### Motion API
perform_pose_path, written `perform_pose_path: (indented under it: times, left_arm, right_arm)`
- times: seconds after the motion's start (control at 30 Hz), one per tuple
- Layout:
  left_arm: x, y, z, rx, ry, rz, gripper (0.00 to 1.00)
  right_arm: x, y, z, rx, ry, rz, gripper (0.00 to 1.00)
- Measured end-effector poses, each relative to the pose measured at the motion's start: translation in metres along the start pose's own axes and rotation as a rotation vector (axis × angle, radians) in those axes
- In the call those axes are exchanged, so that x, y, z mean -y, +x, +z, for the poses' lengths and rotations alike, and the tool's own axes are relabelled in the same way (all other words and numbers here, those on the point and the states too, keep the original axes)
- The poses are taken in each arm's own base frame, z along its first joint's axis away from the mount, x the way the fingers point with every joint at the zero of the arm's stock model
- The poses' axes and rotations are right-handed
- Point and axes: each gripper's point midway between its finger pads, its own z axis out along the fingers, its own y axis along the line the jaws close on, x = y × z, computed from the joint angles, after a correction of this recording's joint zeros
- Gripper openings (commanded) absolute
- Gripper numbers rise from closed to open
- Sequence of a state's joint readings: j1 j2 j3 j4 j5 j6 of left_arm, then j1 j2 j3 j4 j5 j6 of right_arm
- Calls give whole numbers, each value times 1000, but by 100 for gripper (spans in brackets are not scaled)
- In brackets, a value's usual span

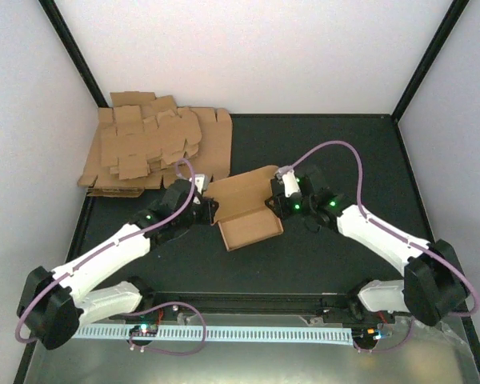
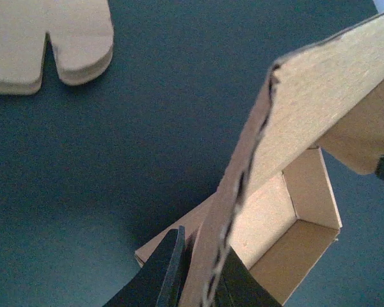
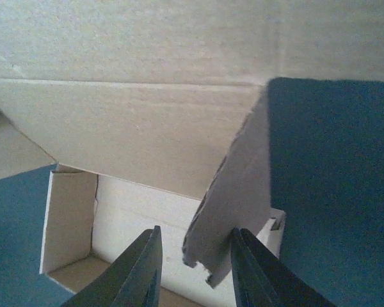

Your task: Fold the paper box

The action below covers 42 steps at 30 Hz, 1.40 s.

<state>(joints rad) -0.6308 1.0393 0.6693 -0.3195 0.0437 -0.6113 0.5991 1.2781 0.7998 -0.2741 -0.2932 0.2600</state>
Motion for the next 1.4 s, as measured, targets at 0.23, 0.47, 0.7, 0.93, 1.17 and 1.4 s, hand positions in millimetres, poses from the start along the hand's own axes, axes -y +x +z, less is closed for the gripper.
perform_pose_path:
  times: [0.23,0.47,0.7,0.93,1.17,1.4]
  left_arm:
    - [12,-34,14,65,-20,134,10]
    - [14,-59,30,133,-71,293,10]
    - [6,-65,52,148,-128,422,10]
    - [7,-75,63,195,-145,499,10]
    - [4,-73,72,184,-155,550,10]
    - [3,-72,73,180,-159,571,10]
  right_arm:
    - [17,-21,15,41,87,-12,32]
    - [39,-34,26,99,183,5,34]
    - [63,-49,19,160,251,27,41]
    - [82,-58,22,171,296,41,36]
    - [87,-69,30,163,309,14,53]
    - [108,-78,6,202,332,26,69]
